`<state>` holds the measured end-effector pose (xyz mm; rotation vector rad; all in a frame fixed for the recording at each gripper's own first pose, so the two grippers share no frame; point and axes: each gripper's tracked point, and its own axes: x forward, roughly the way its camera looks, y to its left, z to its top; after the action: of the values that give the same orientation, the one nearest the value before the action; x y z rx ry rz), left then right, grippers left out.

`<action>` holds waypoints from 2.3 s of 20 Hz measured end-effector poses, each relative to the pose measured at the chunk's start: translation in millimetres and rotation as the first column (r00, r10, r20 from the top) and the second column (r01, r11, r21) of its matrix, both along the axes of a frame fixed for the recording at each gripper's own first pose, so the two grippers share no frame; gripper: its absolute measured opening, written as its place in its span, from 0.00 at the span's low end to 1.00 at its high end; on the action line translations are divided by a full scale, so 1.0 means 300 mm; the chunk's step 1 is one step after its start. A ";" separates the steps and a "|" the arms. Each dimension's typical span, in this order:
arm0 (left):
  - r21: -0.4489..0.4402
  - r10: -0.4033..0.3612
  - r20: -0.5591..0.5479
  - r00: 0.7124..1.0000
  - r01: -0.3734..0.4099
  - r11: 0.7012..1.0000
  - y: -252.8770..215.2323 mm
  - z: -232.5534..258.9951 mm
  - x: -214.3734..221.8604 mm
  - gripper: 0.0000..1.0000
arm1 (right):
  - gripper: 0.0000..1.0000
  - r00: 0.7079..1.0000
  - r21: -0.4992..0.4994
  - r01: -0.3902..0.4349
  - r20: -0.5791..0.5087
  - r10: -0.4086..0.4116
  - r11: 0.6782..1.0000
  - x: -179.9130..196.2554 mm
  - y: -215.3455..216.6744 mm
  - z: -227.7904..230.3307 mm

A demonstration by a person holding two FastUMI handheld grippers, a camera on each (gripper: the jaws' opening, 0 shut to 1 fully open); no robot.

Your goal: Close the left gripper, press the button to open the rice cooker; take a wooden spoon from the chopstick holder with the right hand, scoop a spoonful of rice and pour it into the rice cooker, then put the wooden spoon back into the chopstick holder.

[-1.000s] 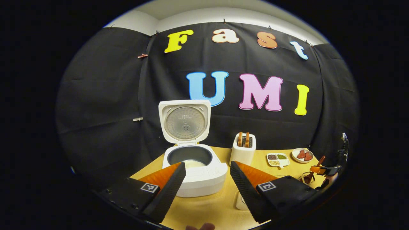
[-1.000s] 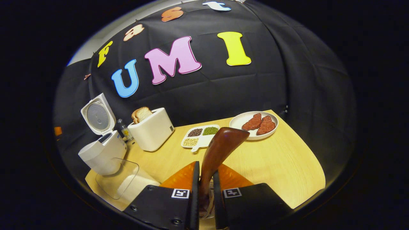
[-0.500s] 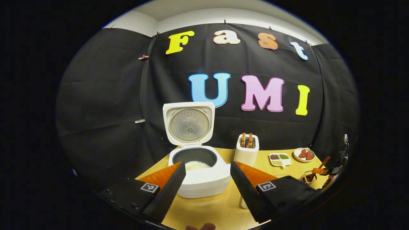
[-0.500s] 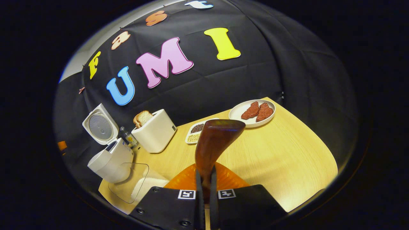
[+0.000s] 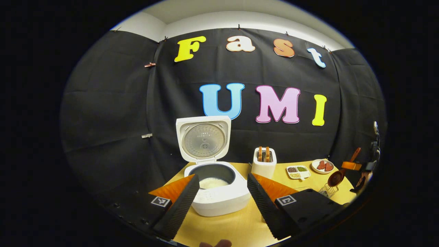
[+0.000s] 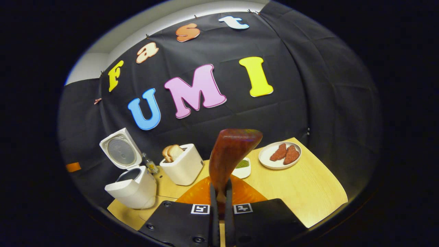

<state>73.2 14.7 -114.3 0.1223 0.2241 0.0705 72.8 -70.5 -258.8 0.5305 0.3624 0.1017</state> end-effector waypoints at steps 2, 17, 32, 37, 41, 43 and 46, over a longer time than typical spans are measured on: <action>0.003 -0.019 0.001 1.000 0.019 1.000 0.021 0.005 0.005 0.96 | 0.10 0.998 -0.023 -0.058 0.034 0.058 0.998 -0.005 0.119 0.054; -0.055 -0.077 -0.024 0.997 0.076 0.996 0.186 -0.051 0.056 0.96 | 0.11 0.906 -0.677 -0.409 -0.220 0.362 0.612 -0.038 0.734 -0.356; -0.034 -0.051 -0.057 0.997 0.050 0.998 0.317 -0.081 0.056 0.97 | 0.11 0.954 -0.135 -0.238 -0.217 0.206 0.962 -0.069 0.975 -0.340; -0.043 -0.044 -0.055 0.997 0.042 0.998 0.317 -0.077 0.047 0.97 | 0.11 0.960 0.124 -0.073 -0.261 0.103 0.990 -0.059 0.923 -0.365; -0.037 -0.046 -0.053 0.998 0.044 0.998 0.308 -0.077 0.041 0.97 | 0.11 0.953 0.261 0.016 -0.296 0.064 0.965 -0.066 0.899 -0.385; -0.040 -0.047 -0.056 0.997 0.045 0.998 0.307 -0.077 0.038 0.97 | 0.11 0.948 0.328 0.050 -0.312 0.058 0.943 -0.063 0.907 -0.380; -0.043 -0.043 -0.052 0.998 0.041 0.998 0.306 -0.069 0.029 0.97 | 0.10 0.947 0.402 0.090 -0.319 0.047 0.911 -0.063 0.903 -0.372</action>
<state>82.0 106.5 -134.9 0.0874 0.2760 0.0209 53.8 200.4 -370.3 0.9770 0.6634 0.0693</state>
